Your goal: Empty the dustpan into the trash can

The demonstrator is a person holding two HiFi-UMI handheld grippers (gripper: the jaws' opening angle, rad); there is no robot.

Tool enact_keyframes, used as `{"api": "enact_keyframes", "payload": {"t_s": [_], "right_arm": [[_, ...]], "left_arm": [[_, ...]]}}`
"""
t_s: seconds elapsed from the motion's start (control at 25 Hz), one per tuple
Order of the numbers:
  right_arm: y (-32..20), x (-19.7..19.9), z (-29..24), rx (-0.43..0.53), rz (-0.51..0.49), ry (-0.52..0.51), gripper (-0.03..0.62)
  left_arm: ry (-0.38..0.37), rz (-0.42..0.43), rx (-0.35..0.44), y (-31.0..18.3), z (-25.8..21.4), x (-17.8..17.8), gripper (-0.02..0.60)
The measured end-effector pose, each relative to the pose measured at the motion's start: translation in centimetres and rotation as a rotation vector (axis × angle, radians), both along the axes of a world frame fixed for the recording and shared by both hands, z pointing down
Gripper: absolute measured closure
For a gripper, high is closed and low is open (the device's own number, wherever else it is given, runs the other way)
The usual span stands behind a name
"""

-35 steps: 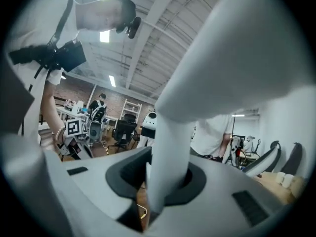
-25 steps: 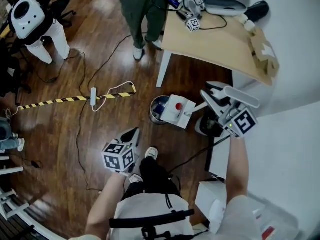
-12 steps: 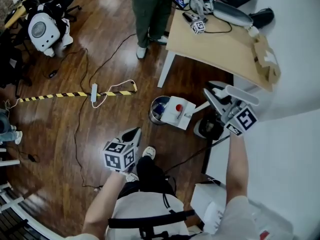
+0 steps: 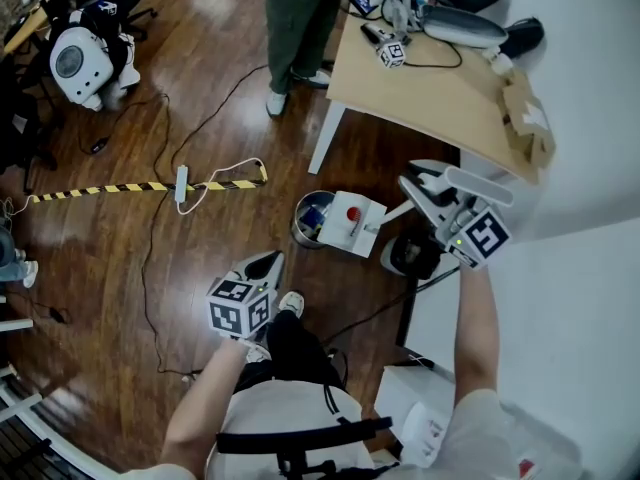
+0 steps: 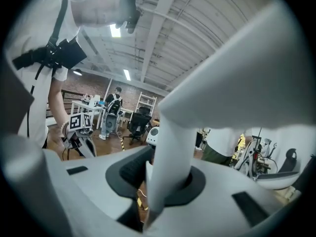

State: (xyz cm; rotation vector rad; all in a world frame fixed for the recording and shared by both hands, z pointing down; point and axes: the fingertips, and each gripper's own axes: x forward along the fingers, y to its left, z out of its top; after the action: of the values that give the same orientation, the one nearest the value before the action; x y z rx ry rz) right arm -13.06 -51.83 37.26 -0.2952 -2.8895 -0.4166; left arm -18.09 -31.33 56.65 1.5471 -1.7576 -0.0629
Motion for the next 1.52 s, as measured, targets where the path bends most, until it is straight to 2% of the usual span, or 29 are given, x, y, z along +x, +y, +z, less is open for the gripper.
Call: {"api": "enact_keyframes", "payload": {"t_s": [0.24,0.52,0.8,1.16,1.52], "right_arm": [[0.4,-1.2,-0.3,0.069,-0.034,0.013,0.500],[2.5,-2.5,1.1,0.095,-0.105,0.067,0.500],[6.4,-3.3,1.9,0.171,-0.222,0.140,0.499],[11.9,-4.1,3.6,0.188,-0.312,0.193,0.496],[14.3,-5.0,4.1,0.226,-0.390,0.215,0.496]], "left_arm": [[0.002,-0.020,-0.008,0.4,0.3,-0.6,0.585],[0.014,-0.053,-0.010,1.3,0.8,-0.7,0.584],[0.024,-0.091,0.003,2.4,0.4,-1.3,0.585],[0.034,-0.114,0.022,4.0,0.0,-1.1,0.585],[0.045,-0.158,0.031,6.0,-0.1,-1.4,0.585]]}}
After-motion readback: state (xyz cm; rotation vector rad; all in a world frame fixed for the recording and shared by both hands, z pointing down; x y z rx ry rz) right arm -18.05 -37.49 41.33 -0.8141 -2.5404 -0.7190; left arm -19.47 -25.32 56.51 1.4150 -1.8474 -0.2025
